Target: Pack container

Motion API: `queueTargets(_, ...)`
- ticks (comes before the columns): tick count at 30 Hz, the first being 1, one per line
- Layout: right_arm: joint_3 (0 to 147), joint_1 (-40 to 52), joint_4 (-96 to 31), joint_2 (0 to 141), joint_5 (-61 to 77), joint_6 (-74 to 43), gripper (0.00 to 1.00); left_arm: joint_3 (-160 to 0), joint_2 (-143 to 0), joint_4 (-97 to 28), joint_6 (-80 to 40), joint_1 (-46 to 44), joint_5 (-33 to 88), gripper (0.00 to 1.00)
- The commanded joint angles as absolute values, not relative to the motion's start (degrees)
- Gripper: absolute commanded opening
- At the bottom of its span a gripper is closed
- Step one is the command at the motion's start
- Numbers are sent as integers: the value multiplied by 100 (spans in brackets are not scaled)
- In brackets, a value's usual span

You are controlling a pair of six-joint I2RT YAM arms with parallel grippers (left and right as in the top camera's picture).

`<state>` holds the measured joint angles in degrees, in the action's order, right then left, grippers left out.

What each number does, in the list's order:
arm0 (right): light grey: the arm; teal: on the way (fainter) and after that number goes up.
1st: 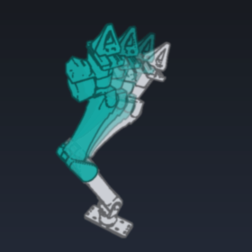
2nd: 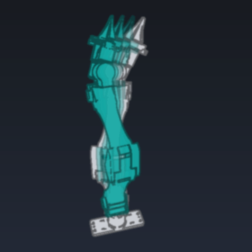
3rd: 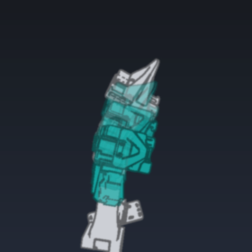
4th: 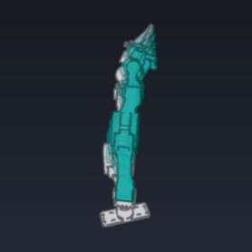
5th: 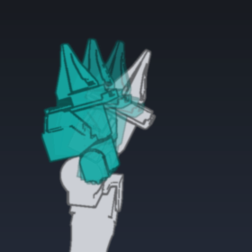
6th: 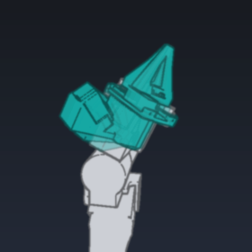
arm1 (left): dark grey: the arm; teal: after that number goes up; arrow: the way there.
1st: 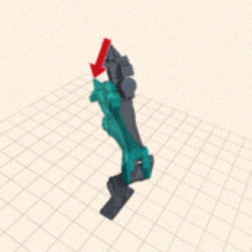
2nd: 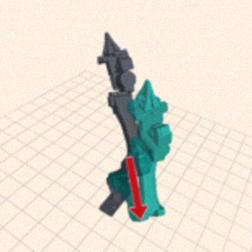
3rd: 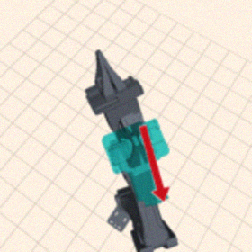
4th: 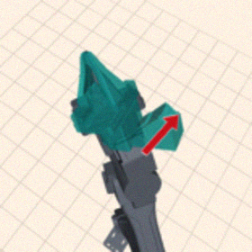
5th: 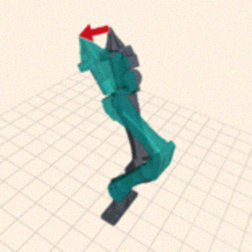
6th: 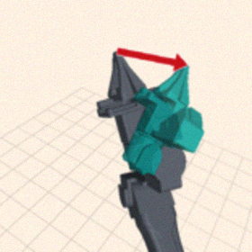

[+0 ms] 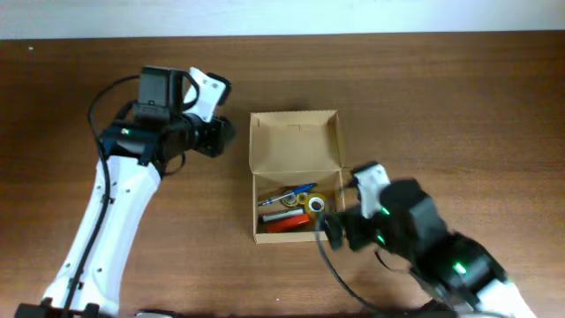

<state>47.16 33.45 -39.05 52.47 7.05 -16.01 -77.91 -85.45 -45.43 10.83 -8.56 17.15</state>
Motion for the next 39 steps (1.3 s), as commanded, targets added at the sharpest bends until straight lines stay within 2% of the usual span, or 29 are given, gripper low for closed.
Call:
queueTargets(1,4794,3072,-3607,5793,749,-1485,100,-7885,-8742,-4372,1035,-727,1931,49)
queueTargets(6,5009,2016,-3057,6388,1428,-1411,95,-7885,-9135,-3997,1031,-565,1968,50)
queueTargets(10,5011,1007,-2545,6759,2432,-1061,90,-7887,-9607,-3671,941,-384,2456,49)
queueTargets(15,5013,183,-1734,7513,3336,-1028,84,-7887,-10256,-3234,668,-268,2766,49)
queueTargets(18,5050,-150,-1168,8134,3815,-1044,71,-7887,-10571,-3024,399,-215,2875,49)
queueTargets(21,5207,-346,-838,8820,4117,-1096,54,-7887,-10855,-2886,137,-191,2877,32)
queueTargets(26,5516,-384,-340,9915,4617,-1094,27,-7887,-11340,-2812,-167,-213,3212,15)
queueTargets(29,5546,-384,-62,10333,4823,-1096,13,-7887,-11587,-2672,-405,-213,3417,10)
queueTargets(31,5546,-384,-34,10549,4838,-1096,9,-7887,-11714,-2600,-484,-222,3649,2)
queueTargets(34,5546,-353,10,10792,5026,-1094,4,-7887,-11821,-2469,-493,-303,3988,2)
queueTargets(39,5546,-169,204,11026,5266,-1092,4,-7887,-11841,-2292,-499,-578,4034,2)
